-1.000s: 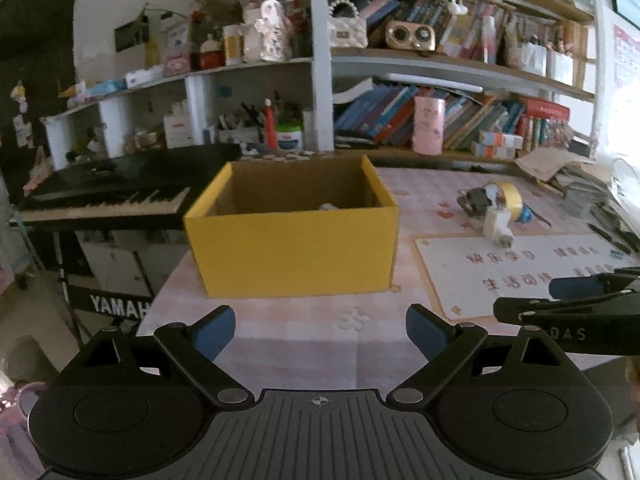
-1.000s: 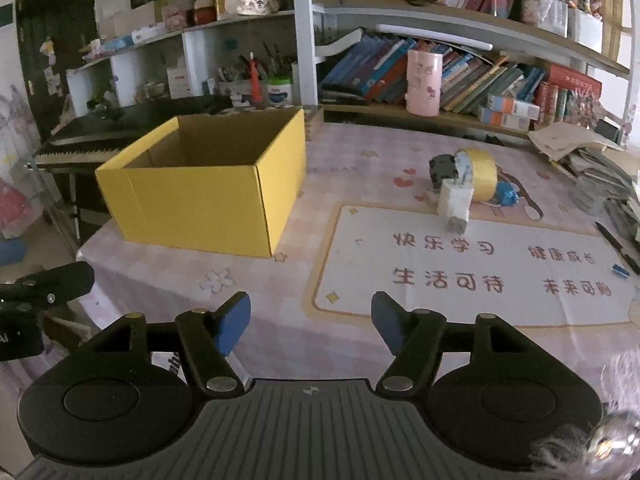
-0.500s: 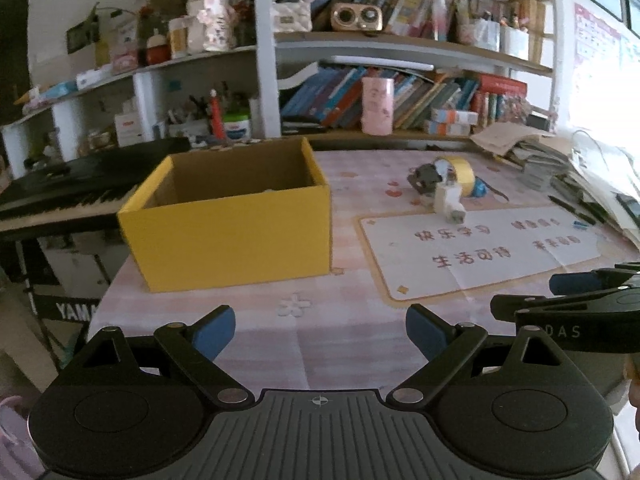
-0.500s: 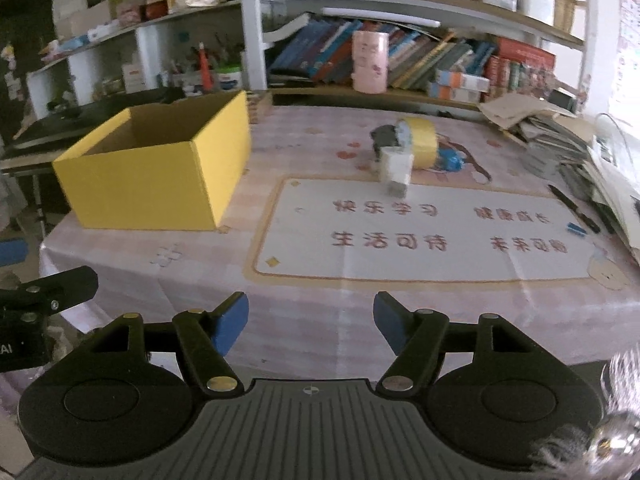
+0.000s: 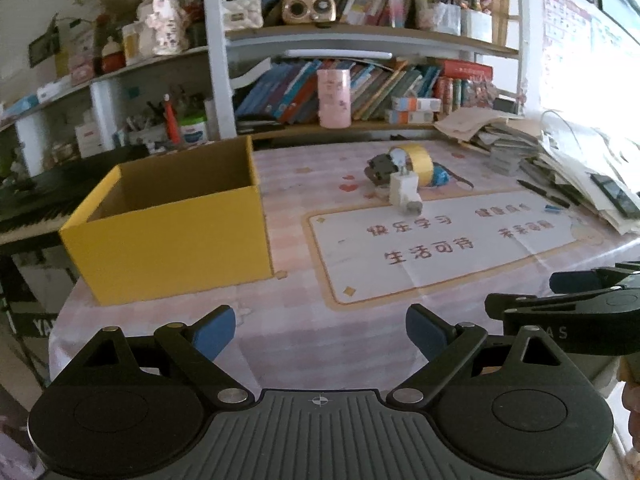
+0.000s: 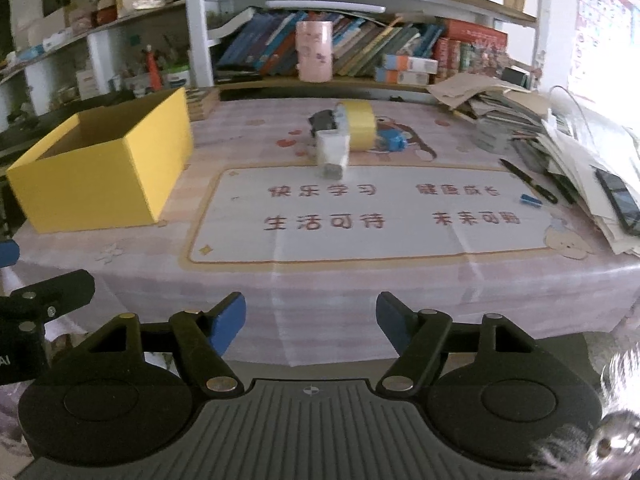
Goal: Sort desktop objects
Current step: 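Withdraw both open tools from the box toward the white chargers, then grasp the white phone charger with the left tool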
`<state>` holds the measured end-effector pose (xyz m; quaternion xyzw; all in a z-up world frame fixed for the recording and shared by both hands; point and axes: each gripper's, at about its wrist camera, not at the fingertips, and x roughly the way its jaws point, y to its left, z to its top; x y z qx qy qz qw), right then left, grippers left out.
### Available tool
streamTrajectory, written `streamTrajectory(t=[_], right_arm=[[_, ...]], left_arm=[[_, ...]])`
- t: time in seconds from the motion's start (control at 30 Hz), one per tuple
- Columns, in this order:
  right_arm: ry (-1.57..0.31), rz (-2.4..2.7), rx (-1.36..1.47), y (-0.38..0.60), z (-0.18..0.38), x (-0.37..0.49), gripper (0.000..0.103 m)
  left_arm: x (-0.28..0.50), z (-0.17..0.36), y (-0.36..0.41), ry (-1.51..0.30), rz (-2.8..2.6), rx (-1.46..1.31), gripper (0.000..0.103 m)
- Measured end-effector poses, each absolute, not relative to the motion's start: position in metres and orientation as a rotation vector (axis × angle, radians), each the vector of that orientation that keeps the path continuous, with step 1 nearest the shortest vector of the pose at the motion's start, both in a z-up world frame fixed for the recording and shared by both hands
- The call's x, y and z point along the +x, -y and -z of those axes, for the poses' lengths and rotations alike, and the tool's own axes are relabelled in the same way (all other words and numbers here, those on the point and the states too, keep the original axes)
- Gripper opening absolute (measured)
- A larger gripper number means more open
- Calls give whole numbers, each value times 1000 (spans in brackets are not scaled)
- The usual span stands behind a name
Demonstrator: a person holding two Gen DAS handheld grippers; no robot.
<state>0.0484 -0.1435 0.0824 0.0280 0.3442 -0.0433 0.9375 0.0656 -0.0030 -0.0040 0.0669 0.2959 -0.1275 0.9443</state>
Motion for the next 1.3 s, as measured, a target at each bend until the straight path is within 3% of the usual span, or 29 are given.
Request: streamTrajectory(t=[1.3], right_arm=[[-747, 125, 31, 270, -82, 159, 77]], left_arm=[[179, 14, 139, -638, 335, 161, 95]])
